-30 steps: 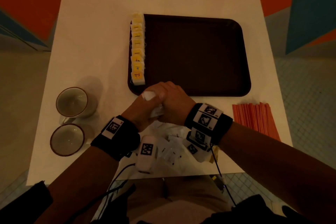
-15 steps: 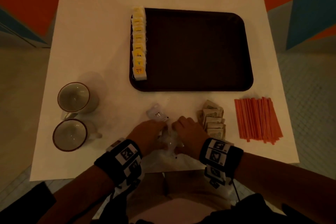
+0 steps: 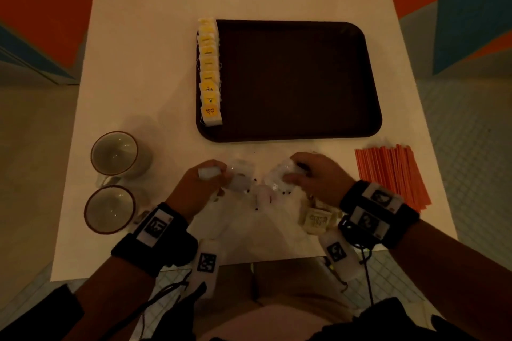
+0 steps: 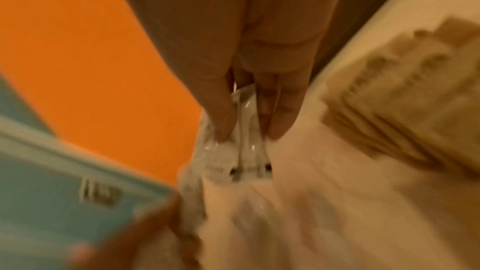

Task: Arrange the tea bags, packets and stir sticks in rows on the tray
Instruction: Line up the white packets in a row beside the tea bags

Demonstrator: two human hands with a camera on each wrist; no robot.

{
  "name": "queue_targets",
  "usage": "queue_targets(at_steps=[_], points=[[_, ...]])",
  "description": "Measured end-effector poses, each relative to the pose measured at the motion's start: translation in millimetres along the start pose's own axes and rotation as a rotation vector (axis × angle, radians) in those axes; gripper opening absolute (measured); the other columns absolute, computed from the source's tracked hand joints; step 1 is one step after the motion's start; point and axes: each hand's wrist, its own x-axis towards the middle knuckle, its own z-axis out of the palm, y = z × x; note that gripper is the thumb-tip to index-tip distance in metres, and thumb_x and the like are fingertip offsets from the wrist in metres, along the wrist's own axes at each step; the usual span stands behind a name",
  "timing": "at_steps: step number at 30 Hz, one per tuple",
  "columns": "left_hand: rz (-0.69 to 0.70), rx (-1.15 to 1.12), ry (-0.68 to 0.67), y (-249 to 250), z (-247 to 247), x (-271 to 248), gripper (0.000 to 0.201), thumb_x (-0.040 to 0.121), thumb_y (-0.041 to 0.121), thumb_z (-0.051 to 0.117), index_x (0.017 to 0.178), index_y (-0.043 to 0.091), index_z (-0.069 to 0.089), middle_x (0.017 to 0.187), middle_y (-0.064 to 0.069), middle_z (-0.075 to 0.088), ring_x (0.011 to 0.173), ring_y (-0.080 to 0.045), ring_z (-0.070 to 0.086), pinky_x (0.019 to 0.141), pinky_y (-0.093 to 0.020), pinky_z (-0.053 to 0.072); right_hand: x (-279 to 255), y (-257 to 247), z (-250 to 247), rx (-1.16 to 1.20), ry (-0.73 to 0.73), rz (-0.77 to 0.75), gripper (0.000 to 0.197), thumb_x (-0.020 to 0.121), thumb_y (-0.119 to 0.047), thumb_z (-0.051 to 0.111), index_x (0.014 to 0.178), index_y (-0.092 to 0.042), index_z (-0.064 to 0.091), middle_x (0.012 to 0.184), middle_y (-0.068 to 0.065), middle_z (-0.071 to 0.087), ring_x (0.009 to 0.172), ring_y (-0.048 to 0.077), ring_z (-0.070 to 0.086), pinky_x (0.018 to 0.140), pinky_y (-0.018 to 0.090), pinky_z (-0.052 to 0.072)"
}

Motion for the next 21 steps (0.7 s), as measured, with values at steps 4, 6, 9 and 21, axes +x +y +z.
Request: queue_targets(at_steps=[4,6,9,21], points=[[-0.004,-0.129,-0.032,18.2,10.5,4.1,0.006,0.086,0.02,0.059,0.085,0.014,0.06,0.08,-0.009,0.057,0.07,-0.021,0.053,0.063,-0.031,0.044,-1.8,-22.2,-13.1,0.32,-0.032,-0.036,0.018,0.084,-0.014,0.062,0.102,-0.014,0.063,0.105,-0.009,0.062,0.09,0.002,0.062,0.073,0.02,0.055],[0.012,-0.182,-0.161,24.3,17.6,5.7,0.03,0.081,0.023,0.061,0.103,0.003,0.059,0.088,-0.016,0.058,0.076,-0.026,0.052,0.065,-0.032,0.044,2.6,-32.3,-7.8,0.328,-0.033,-0.074,0.02,0.084,-0.012,0.062,0.103,-0.016,0.063,0.113,-0.011,0.058,0.098,0.005,0.059,0.076,0.019,0.055],[0.023,-0.261,-0.32,34.9,27.4,3.1,0.045,0.082,0.03,0.058,0.115,-0.001,0.055,0.091,-0.015,0.061,0.076,-0.023,0.057,0.064,-0.029,0.049,12.0,-40.8,-9.7,0.257,0.009,-0.112,0.014,0.084,-0.011,0.062,0.099,-0.01,0.063,0.09,-0.008,0.062,0.083,0.002,0.06,0.069,0.013,0.052],[-0.048,-0.514,-0.338,47.2,39.0,5.7,0.069,0.074,0.064,0.04,0.124,0.018,0.051,0.117,-0.01,0.064,0.1,-0.023,0.066,0.082,-0.035,0.057,28.2,-58.6,-20.9,0.104,-0.056,-0.157,0.02,0.082,-0.016,0.065,0.102,-0.011,0.064,0.11,0.003,0.058,0.097,0.016,0.06,0.086,0.027,0.052]])
